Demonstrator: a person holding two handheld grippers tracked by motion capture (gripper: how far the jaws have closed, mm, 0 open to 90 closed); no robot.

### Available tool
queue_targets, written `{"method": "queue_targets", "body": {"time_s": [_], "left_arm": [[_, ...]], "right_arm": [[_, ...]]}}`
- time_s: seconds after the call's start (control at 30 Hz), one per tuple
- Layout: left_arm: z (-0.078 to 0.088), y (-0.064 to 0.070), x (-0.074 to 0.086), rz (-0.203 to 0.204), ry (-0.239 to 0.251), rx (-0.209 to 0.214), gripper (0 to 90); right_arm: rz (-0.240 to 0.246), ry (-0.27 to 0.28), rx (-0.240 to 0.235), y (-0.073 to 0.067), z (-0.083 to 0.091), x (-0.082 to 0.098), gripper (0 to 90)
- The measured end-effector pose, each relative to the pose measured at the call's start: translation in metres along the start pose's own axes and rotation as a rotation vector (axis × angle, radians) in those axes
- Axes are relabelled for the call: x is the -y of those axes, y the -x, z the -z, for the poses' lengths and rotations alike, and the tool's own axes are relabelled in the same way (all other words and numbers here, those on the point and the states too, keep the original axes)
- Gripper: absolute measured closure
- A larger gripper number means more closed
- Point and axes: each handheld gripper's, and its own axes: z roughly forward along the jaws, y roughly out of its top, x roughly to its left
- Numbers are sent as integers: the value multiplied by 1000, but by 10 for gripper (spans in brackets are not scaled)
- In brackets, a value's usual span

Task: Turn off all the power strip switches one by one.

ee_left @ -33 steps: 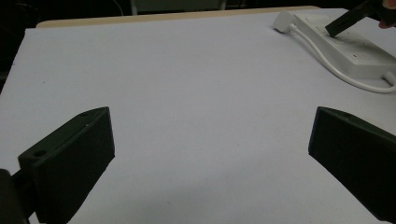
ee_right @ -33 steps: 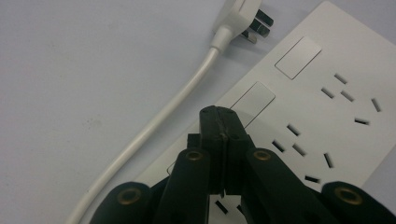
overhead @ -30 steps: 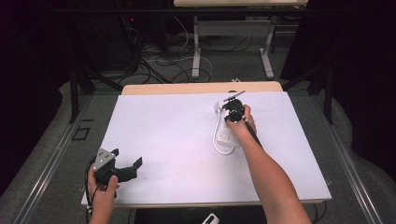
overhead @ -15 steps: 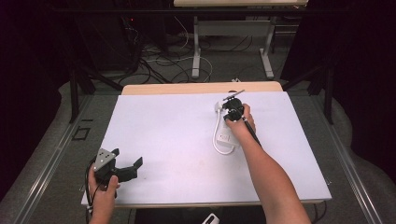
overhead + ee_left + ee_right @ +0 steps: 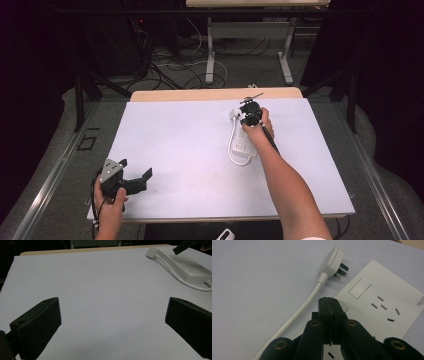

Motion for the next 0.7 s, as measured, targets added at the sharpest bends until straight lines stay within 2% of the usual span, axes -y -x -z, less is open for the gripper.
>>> {"method": "queue_targets", "body": {"time_s": [0.03,0.37,0.4,0.63,0.7], "left_arm": [[0,0,0,2,1,0,5],[1,-1,1,8,-7,-5,5],[1,-1,1,6,-6,-6,5],[1,0,2,13,-7,-8,5],[1,0,2,15,-7,-8,5]], "right_arm": [[1,-11,-6,0,1,-1,900],[-21,8,10,7,-4,-4,900],[-27,-5,11,8,-4,-5,900],[-39,3,21,12,-10,-6,900],[-39,-9,22,12,-10,-7,900]]}}
